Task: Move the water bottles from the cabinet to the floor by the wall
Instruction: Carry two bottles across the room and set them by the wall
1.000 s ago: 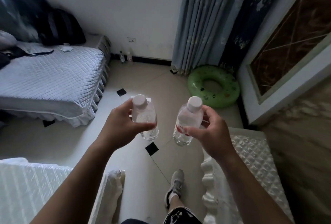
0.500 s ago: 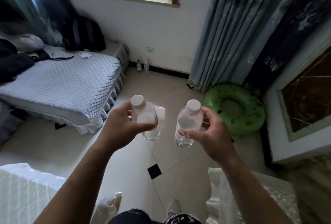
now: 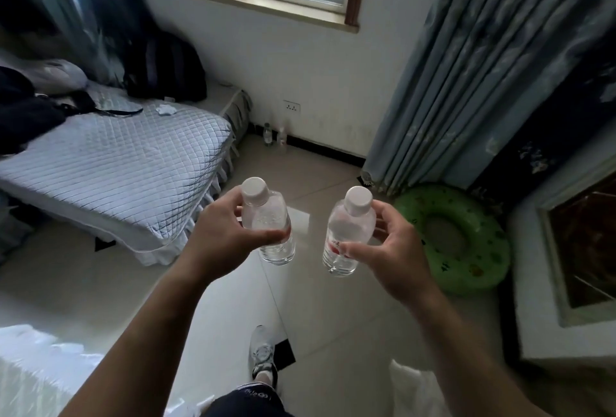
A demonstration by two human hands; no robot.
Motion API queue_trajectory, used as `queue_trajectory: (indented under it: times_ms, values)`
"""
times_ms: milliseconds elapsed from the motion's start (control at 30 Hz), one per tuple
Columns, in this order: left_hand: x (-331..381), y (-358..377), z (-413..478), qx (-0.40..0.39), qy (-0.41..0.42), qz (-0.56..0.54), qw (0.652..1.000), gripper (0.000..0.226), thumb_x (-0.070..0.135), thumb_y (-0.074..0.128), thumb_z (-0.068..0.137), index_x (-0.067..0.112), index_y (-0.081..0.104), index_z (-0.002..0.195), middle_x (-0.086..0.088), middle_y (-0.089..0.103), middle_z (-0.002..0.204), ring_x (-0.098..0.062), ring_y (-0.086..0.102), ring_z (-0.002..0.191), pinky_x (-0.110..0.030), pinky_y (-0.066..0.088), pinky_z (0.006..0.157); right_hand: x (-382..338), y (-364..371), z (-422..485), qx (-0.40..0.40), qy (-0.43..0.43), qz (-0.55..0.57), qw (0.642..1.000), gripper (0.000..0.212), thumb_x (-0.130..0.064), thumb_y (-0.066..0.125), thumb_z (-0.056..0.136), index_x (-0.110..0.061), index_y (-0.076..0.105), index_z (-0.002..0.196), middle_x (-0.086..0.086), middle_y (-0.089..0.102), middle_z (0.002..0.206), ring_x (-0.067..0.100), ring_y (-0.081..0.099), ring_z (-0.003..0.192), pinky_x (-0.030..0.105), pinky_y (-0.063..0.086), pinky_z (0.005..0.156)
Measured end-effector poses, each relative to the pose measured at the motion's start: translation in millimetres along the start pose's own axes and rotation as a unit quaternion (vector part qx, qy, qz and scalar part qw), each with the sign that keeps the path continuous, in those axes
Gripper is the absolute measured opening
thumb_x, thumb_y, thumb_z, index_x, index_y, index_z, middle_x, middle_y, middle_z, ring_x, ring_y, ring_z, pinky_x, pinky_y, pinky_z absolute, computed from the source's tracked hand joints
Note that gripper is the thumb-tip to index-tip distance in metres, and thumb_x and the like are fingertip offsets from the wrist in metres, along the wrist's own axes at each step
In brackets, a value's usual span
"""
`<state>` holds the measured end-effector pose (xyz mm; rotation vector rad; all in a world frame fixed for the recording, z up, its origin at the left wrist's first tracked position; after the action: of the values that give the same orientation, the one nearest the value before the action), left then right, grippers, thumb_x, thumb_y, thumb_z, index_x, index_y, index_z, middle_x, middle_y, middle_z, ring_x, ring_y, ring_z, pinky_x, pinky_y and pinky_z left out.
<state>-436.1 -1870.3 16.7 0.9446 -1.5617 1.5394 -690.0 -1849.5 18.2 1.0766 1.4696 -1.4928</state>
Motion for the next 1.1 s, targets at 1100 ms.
queue_trajectory:
  times_ms: [1100]
  values:
    - [-26.5,-60.8,428.3,-0.019,-0.04,-0.007,0.999,0.054,0.024,0.093,0.057,0.032,0.067,0.104,0.015,0.074,0.088,-0.005,0.071,0.083,-0.037,0.058,0.083,-30.6,79.4,427.9,-0.007,0.012,0.027,1.0,0.064,-0.027,0.082,0.05,-0.027,0.063,0.11,-0.009,0.073,0.097,0.005,0.069,0.087,0.026,0.055,0.078]
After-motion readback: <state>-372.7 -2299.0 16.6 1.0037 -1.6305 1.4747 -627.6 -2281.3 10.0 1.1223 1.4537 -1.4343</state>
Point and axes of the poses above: each hand's wrist, its own z-axis towards the middle knuckle, its own y-axis out of the palm, x = y × z, the point moved 9 cm from there along z, towards the middle knuckle
